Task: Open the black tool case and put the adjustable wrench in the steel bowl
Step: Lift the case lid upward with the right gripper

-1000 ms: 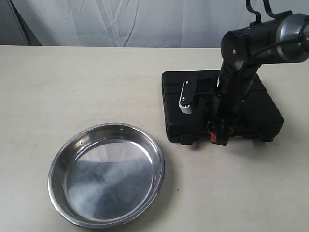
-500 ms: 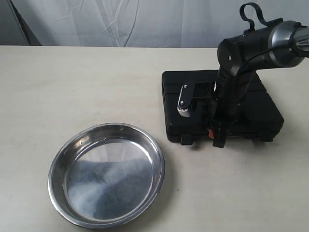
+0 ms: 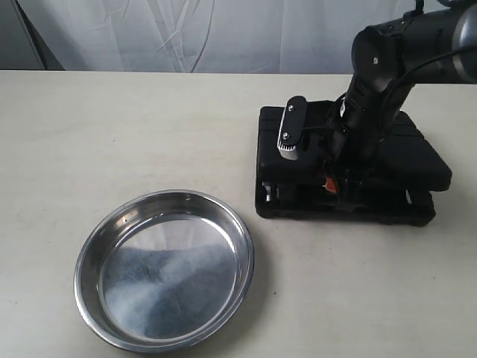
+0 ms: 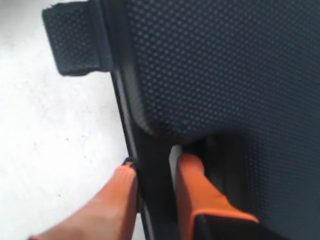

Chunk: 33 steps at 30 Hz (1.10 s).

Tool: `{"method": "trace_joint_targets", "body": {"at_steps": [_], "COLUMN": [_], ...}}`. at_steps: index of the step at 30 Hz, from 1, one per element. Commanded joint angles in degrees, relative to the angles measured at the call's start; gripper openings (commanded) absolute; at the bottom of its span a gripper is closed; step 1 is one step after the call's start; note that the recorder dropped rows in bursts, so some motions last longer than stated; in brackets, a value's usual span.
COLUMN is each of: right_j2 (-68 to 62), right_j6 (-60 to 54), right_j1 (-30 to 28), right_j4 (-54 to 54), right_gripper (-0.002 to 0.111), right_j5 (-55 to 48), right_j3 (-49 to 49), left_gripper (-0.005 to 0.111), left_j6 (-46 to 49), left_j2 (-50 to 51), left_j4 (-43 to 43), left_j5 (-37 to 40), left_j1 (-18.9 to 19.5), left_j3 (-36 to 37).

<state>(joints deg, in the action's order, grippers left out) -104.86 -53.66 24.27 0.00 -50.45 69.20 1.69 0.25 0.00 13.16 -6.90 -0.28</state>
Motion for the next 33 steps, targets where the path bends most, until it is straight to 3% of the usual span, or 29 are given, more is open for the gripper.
{"method": "trace_joint_targets", "body": {"at_steps": [1,18,33], "right_j2": [3.56,13.3,14.36], "right_j6": [1.6,1.74,1.84], "right_j1": [-0.17,-0.17,-0.17], "right_j4": [0.0,-3.59,-14.76], "right_gripper": [-0.001,-0.001,-0.001], "right_j5": [-4.78,-7.28,5.54], "right_j3": [0.16,0.16,0.27], "left_gripper": [0.0,0.0,0.0], "left_j6": [-0.02,-0.02,-0.02], "left_j2": [-0.25,-0.25,-0.25], "left_j4": [0.0,0.0,0.0], "left_j5": [-0.35,-0.34,-0.34], "left_j1": [-0.63,-2.94,-2.94], "left_j3": [0.28,0.28,0.28]}}
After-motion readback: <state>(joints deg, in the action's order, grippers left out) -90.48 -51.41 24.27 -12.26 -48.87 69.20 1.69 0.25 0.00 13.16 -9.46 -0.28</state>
